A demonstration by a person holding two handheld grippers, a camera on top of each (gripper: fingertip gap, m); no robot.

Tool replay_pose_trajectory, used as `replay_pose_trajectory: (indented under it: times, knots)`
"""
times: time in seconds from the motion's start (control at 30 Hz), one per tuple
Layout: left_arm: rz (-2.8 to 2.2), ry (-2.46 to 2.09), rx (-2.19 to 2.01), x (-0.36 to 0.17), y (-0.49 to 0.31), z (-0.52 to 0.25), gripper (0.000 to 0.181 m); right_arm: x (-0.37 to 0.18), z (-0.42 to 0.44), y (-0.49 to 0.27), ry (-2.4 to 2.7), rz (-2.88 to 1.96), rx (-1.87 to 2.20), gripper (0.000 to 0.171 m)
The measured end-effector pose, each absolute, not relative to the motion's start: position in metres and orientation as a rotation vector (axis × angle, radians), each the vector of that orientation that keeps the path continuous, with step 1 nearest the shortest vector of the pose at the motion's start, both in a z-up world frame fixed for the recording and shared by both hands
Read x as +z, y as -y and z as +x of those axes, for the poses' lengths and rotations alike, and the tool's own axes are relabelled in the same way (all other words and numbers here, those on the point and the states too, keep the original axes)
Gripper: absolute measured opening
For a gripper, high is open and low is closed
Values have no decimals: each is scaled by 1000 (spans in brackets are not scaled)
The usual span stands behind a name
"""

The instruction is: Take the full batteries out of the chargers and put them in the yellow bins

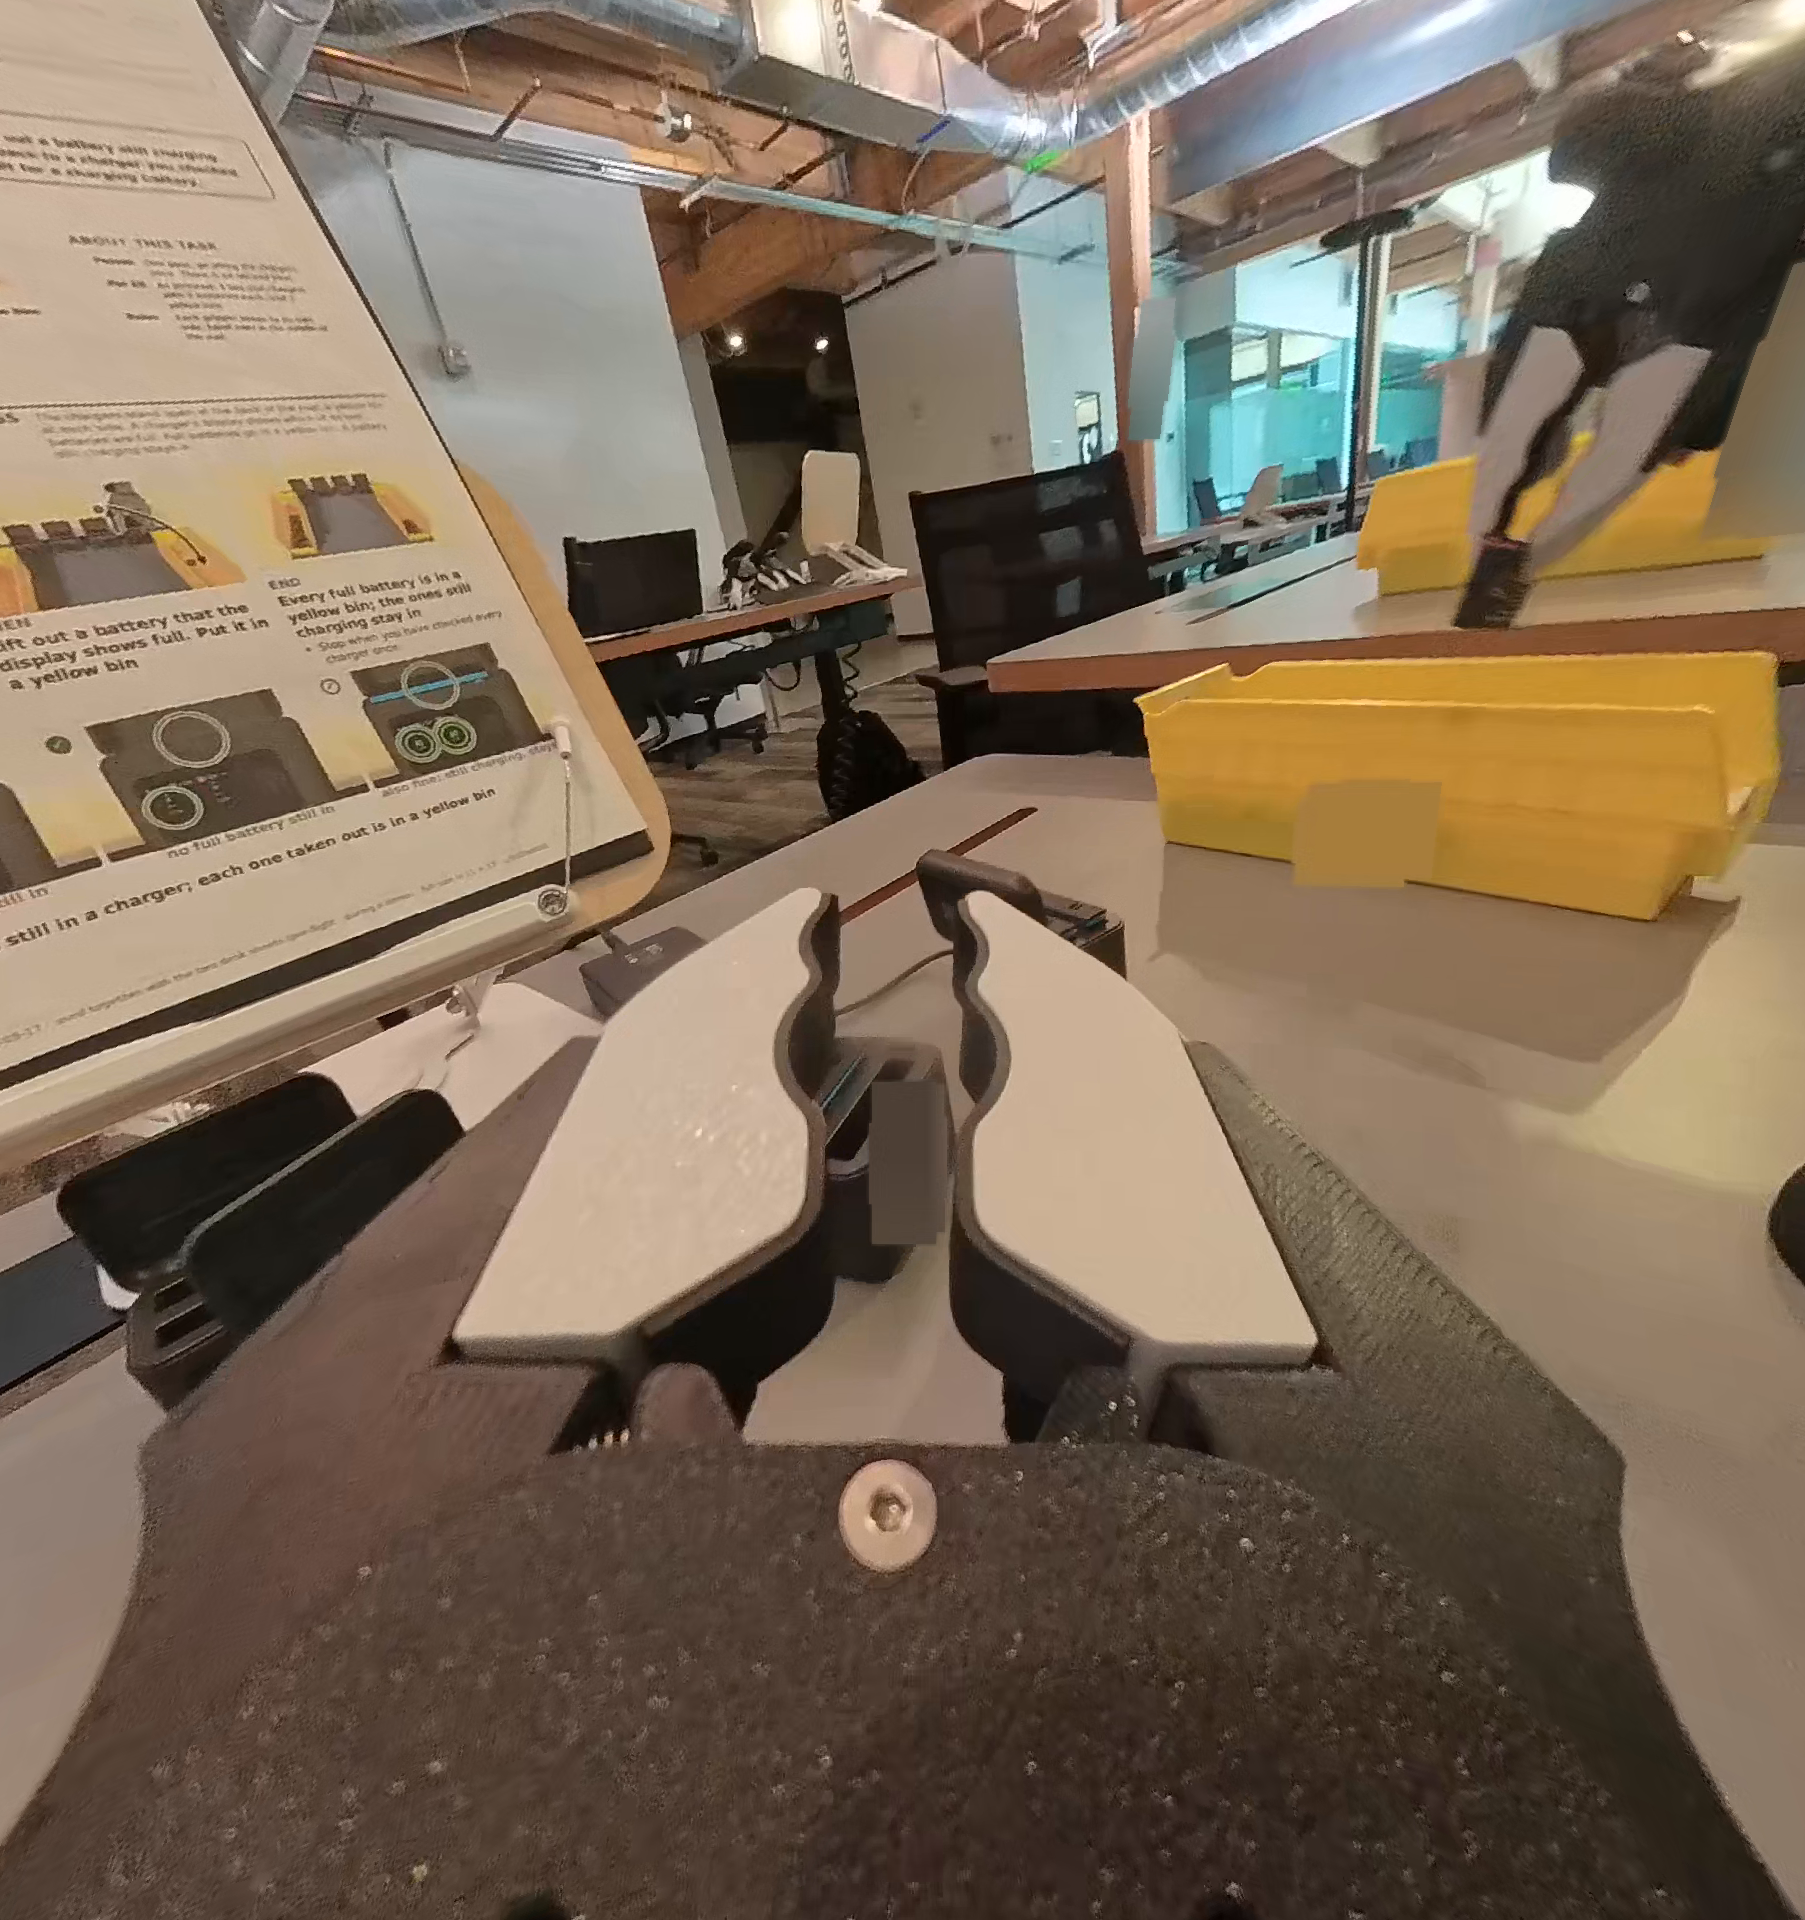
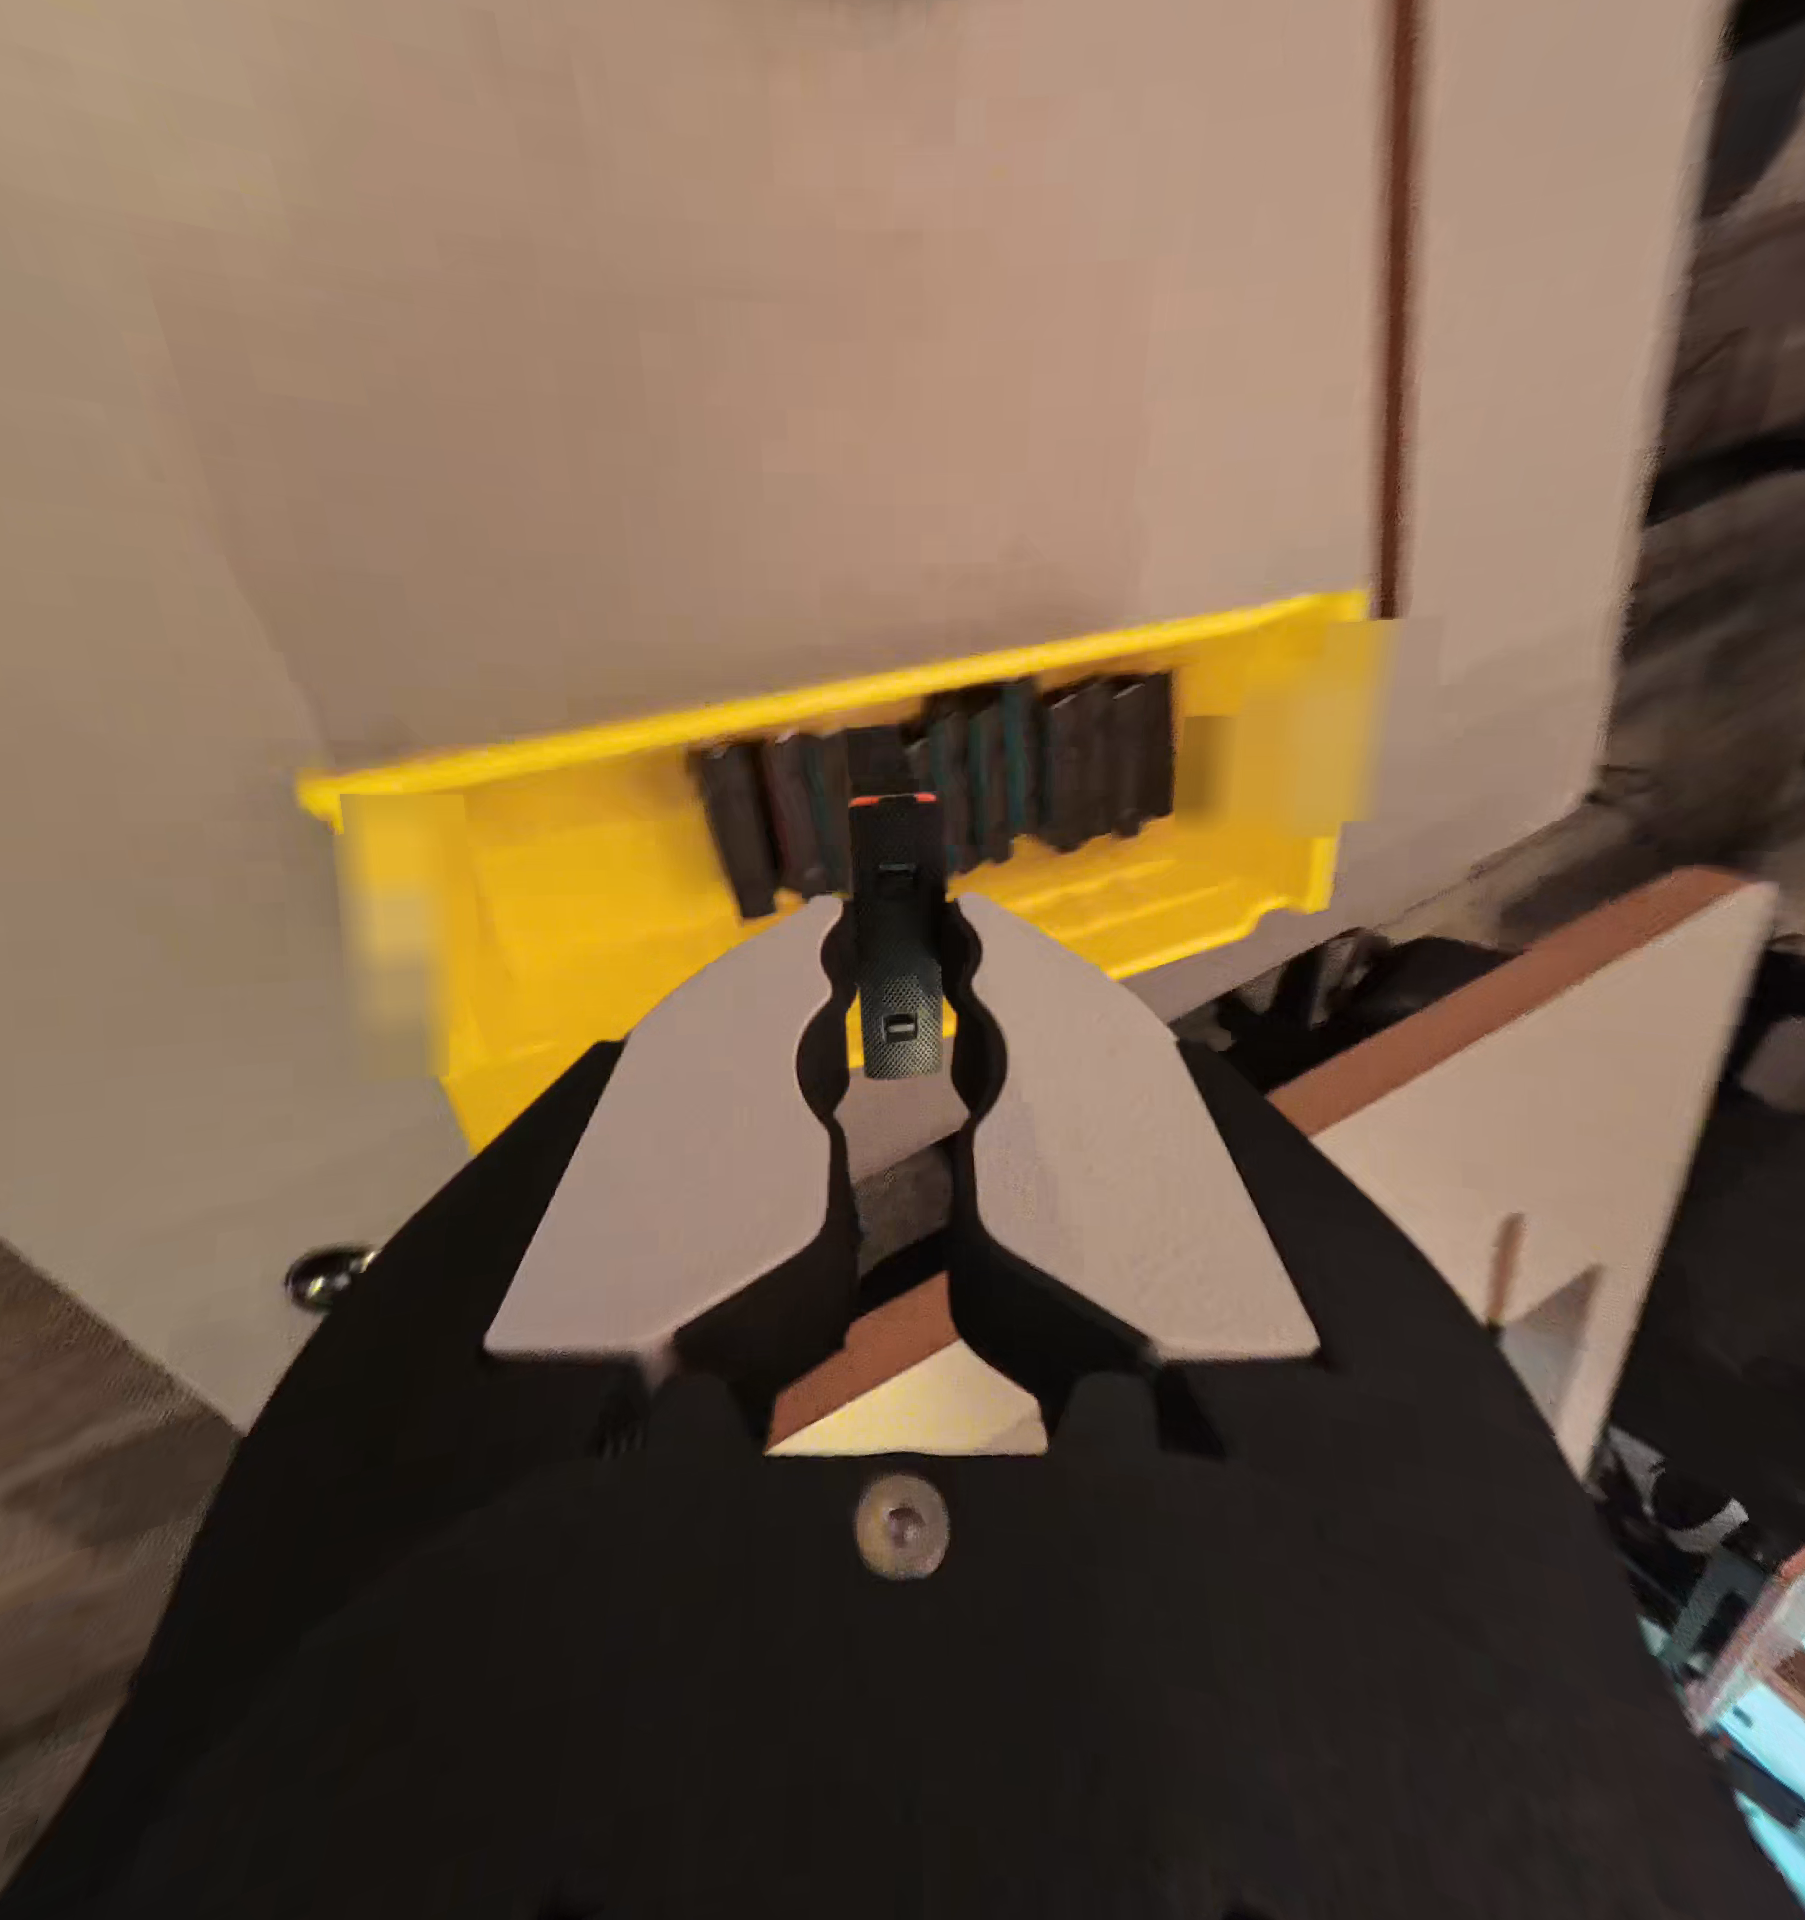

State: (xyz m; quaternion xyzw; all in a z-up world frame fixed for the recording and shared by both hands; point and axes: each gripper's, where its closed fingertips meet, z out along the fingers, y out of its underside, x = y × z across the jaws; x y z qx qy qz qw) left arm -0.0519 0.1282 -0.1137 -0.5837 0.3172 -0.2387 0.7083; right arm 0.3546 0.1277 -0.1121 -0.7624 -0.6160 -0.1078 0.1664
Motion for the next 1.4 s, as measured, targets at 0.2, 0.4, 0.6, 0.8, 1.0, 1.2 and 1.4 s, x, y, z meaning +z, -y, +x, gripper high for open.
replay_pose_trajectory:
  times: [0.2,0.4,0.6,0.8,1.0,1.2,1.4]
  knots:
    - [-1336,-723,-472,-130,-135,-50,17,-199,374,-96,1896,-2235,-290,15]
    - [-1387,-707,-409,-145,-145,-56,14,-236,374,-96,1959,-2232,-336,15]
    - [-1435,-680,-369,-154,-154,-64,14,-247,374,-106,1967,-2206,-411,16]
    - [-1463,-672,-352,-159,-158,-66,15,-239,375,-109,1914,-2183,-466,16]
    - [-1490,-652,-333,-162,-162,-70,15,-184,374,-135,1666,-2083,-607,28]
    - [-1502,-633,-318,-162,-165,-74,15,-109,326,-155,1328,-1879,-616,32]
    - [-1510,-613,-301,-161,-167,-79,15,-94,203,-143,1133,-1790,-197,49]
